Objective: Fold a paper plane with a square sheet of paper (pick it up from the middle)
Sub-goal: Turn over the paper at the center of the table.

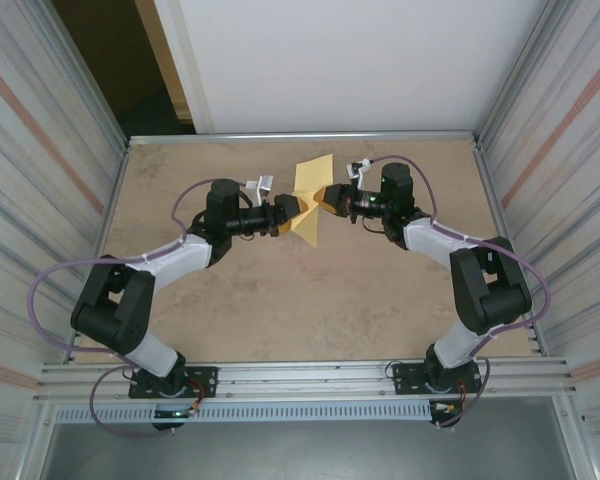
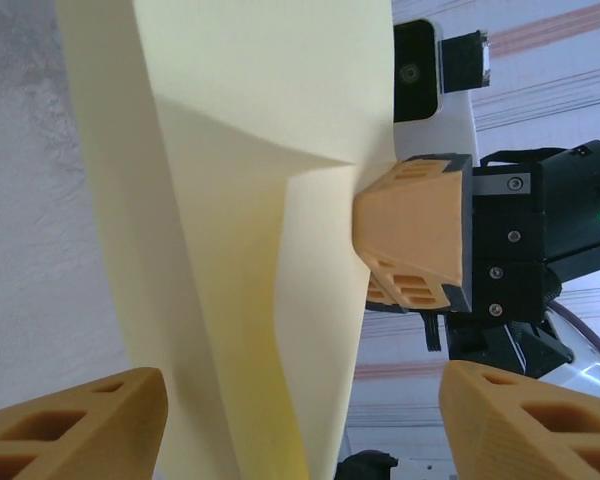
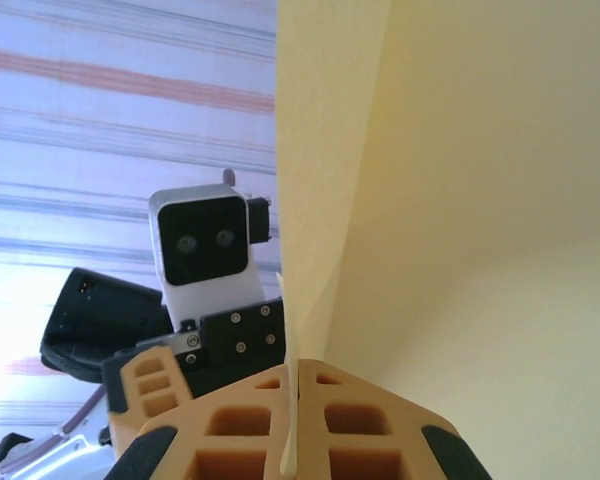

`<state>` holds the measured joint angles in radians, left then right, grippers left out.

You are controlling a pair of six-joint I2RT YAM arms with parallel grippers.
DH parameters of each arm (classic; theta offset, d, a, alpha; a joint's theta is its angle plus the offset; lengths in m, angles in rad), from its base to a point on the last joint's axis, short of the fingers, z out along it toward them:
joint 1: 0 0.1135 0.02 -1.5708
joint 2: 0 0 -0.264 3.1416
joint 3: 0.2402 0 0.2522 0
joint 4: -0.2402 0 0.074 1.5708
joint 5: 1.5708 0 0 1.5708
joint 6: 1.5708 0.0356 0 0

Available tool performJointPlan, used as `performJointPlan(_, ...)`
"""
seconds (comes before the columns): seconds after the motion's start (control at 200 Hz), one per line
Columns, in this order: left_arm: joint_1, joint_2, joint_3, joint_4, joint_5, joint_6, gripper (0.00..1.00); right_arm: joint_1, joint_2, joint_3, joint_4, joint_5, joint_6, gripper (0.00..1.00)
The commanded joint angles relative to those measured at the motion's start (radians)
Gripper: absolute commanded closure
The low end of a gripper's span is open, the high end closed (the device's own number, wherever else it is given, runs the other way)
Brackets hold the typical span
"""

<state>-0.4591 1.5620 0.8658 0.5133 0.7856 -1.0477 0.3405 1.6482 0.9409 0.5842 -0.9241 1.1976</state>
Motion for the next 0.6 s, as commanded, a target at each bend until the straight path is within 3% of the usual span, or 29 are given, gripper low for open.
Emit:
performJointPlan(0.0, 0.004, 0.007, 0.022, 0.061, 0.033, 0.008, 0.38, -0.005, -0.024, 0.021, 0.04, -0.047, 0.028, 0.95)
performJointPlan(0.281, 0.007, 0.015, 0.045, 0.043, 0.042, 0.017, 0.77, -0.03, -0.03, 0.007, 0.006, -0.061, 0.012, 0.88)
performJointPlan(0.411, 0.01, 0.015, 0.042, 0.019, 0.028, 0.038, 0.92, -0.052, -0.066, 0.005, -0.148, -0.025, -0.112, 0.68)
performJointPlan(0.591, 0.012, -0.014, 0.058, -0.126, -0.021, 0.15, 0.98, -0.086, -0.166, 0.031, -0.496, 0.119, -0.336, 0.43)
